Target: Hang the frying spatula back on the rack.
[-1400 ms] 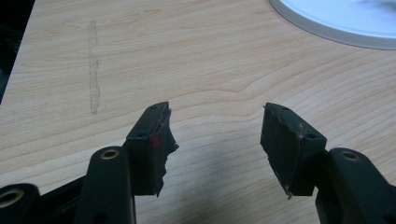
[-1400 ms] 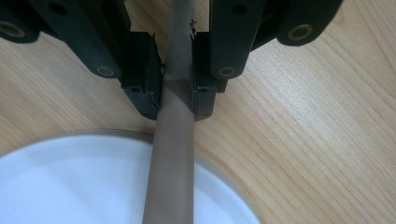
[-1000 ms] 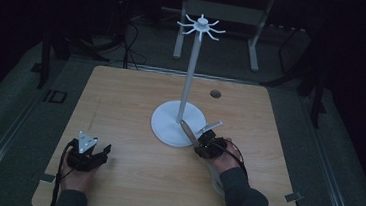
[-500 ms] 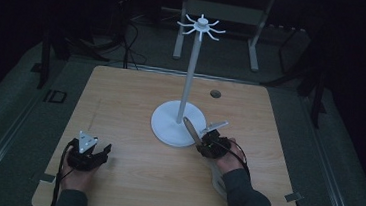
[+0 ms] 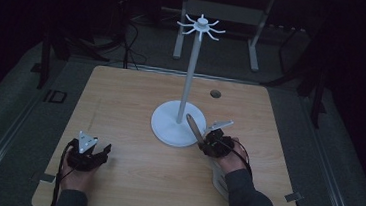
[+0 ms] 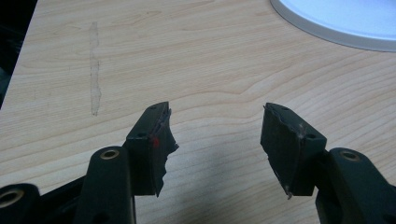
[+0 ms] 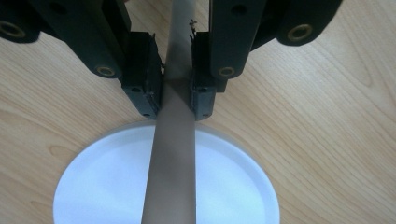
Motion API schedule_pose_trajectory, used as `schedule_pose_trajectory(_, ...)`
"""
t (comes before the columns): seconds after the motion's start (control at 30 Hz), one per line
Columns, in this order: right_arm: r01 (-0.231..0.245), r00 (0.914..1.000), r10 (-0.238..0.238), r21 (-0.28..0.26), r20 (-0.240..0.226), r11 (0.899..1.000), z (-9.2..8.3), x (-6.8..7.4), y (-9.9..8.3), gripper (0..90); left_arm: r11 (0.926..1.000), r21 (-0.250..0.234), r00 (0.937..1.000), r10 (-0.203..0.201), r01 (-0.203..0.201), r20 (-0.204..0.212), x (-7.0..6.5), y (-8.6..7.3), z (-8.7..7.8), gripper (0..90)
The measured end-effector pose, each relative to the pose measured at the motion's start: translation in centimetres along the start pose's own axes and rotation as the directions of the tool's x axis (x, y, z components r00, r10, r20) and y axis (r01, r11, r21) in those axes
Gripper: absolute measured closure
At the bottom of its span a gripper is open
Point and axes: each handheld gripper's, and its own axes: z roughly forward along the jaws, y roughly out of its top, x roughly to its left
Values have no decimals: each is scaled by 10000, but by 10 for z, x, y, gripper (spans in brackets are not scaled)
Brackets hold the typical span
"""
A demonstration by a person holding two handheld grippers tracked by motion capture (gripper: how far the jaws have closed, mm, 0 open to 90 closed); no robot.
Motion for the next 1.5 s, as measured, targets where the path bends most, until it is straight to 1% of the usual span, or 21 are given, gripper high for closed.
schedule_pose_trajectory(0.1, -41, 10000, 42, -160, 62, 9999, -4, -1, 0, 749, 10000, 12, 10000, 16, -16, -8, 0, 0, 0, 430)
schedule_pose_trajectory(0.33, -237, 9994, 255, -775, 221, 9967, -17, -6, 2, 749, 10000, -12, 10000, 1, -1, -17, 0, 0, 0, 430)
schedule_pose_trajectory(0.37, -237, 9994, 255, -775, 221, 9967, -17, -6, 2, 749, 10000, -12, 10000, 1, -1, -17, 0, 0, 0, 430)
schedule_pose_trajectory(0.4, -281, 9993, 300, -881, 205, 9957, -18, -6, 2, 749, 10000, -12, 10000, 1, -1, -17, 0, 0, 0, 430)
schedule_pose_trajectory(0.43, -356, 9992, 375, -1098, 153, 9933, -22, -8, 2, 749, 10000, -10, 10000, 4, -4, -25, 0, 0, 0, 430)
schedule_pose_trajectory(0.5, -459, 9989, 467, -1252, 35, 9911, -26, -10, 3, 749, 10000, -9, 10000, 22, -22, -30, -1, 0, 0, 430)
schedule_pose_trajectory(0.57, -487, 9988, 496, -1355, 38, 9896, -27, -11, 3, 749, 10000, -15, 10000, 23, -23, -29, -1, 0, 0, 430)
schedule_pose_trajectory(0.73, -633, 9979, 650, -1973, 22, 9783, -37, -15, 5, 749, 10000, -12, 10000, 23, -23, -36, -1, 0, 1, 430)
schedule_pose_trajectory(0.93, -594, 9979, 644, -2694, 99, 9612, -49, -17, 9, 749, 10000, -11, 10000, 29, -29, -55, -1, 0, 0, 429)
schedule_pose_trajectory(1.13, -609, 9973, 707, -3209, 189, 9452, -59, -17, 13, 750, 10000, -38, 10000, 8, -8, -71, 0, 0, 0, 429)
schedule_pose_trajectory(1.17, -609, 9973, 707, -3209, 189, 9452, -59, -17, 13, 750, 10000, -38, 10000, 8, -8, -71, 0, 0, 0, 428)
schedule_pose_trajectory(1.23, -551, 9974, 679, -3416, 254, 9382, -62, -17, 15, 750, 10000, -54, 10000, -16, 16, -69, 0, 0, 0, 428)
schedule_pose_trajectory(1.5, -557, 9972, 708, -3863, 248, 9207, -69, -14, 21, 750, 9999, -144, 9999, -39, 37, -136, 0, 0, -1, 428)
